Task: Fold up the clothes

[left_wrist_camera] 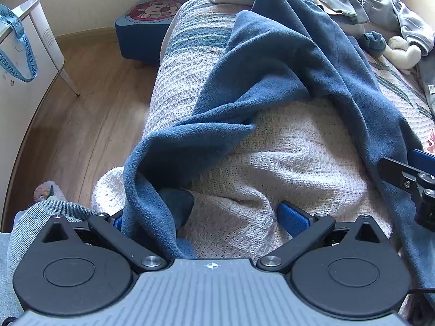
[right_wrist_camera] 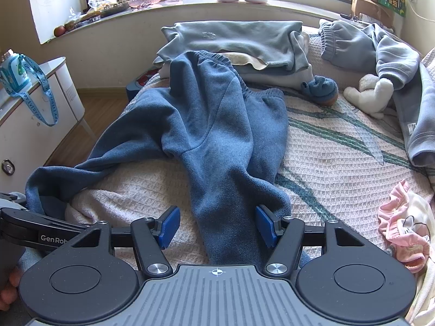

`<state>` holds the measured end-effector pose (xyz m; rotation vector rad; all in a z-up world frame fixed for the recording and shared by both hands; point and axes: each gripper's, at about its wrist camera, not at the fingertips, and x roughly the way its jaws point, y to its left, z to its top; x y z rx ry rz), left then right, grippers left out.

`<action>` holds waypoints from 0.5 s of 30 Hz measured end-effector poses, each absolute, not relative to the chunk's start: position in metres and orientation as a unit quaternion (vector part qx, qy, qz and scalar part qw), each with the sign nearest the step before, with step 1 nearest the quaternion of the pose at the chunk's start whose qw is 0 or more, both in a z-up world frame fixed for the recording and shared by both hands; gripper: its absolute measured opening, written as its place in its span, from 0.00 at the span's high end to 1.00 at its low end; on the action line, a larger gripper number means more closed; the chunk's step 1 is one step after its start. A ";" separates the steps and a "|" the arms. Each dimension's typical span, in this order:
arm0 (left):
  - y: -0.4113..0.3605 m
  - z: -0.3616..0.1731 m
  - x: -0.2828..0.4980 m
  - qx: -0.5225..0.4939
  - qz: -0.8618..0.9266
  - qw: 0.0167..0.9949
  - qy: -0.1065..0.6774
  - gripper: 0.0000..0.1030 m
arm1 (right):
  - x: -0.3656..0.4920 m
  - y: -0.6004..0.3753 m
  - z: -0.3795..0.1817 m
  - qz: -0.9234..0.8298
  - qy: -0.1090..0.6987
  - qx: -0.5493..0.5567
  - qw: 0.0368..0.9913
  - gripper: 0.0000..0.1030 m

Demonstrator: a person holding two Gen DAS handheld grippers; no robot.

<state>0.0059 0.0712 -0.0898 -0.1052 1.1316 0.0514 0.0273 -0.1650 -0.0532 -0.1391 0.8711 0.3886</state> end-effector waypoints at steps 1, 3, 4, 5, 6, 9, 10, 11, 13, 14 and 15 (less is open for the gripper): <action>0.071 -0.090 0.006 -0.051 0.024 0.842 0.536 0.00 | 0.027 -0.165 -0.053 0.187 0.419 -0.067 0.886 0.40; 0.072 -0.089 0.006 -0.052 0.023 0.842 0.536 0.00 | 0.028 -0.165 -0.054 0.186 0.419 -0.066 0.886 0.40; 0.072 -0.089 0.006 -0.052 0.022 0.842 0.536 0.00 | 0.028 -0.166 -0.054 0.186 0.419 -0.066 0.886 0.40; 0.072 -0.089 0.006 -0.052 0.022 0.843 0.535 0.00 | 0.028 -0.166 -0.054 0.185 0.419 -0.066 0.886 0.40; 0.072 -0.089 0.006 -0.052 0.022 0.843 0.535 0.00 | 0.028 -0.166 -0.054 0.185 0.419 -0.065 0.886 0.40; 0.072 -0.089 0.005 -0.053 0.022 0.844 0.533 0.00 | 0.028 -0.165 -0.054 0.184 0.420 -0.066 0.886 0.40; 0.072 -0.089 0.005 -0.053 0.022 0.845 0.532 0.00 | 0.028 -0.165 -0.054 0.184 0.420 -0.066 0.886 0.40; 0.072 -0.089 0.004 -0.054 0.022 0.845 0.531 0.00 | 0.028 -0.165 -0.054 0.184 0.420 -0.066 0.886 0.40; 0.072 -0.088 0.004 -0.054 0.022 0.847 0.529 0.00 | 0.028 -0.165 -0.054 0.184 0.419 -0.066 0.886 0.40; 0.072 -0.088 0.003 -0.054 0.023 0.848 0.527 0.00 | 0.028 -0.165 -0.054 0.184 0.419 -0.066 0.887 0.40; 0.073 -0.088 0.003 -0.054 0.024 0.849 0.525 0.00 | 0.028 -0.166 -0.054 0.184 0.419 -0.066 0.887 0.40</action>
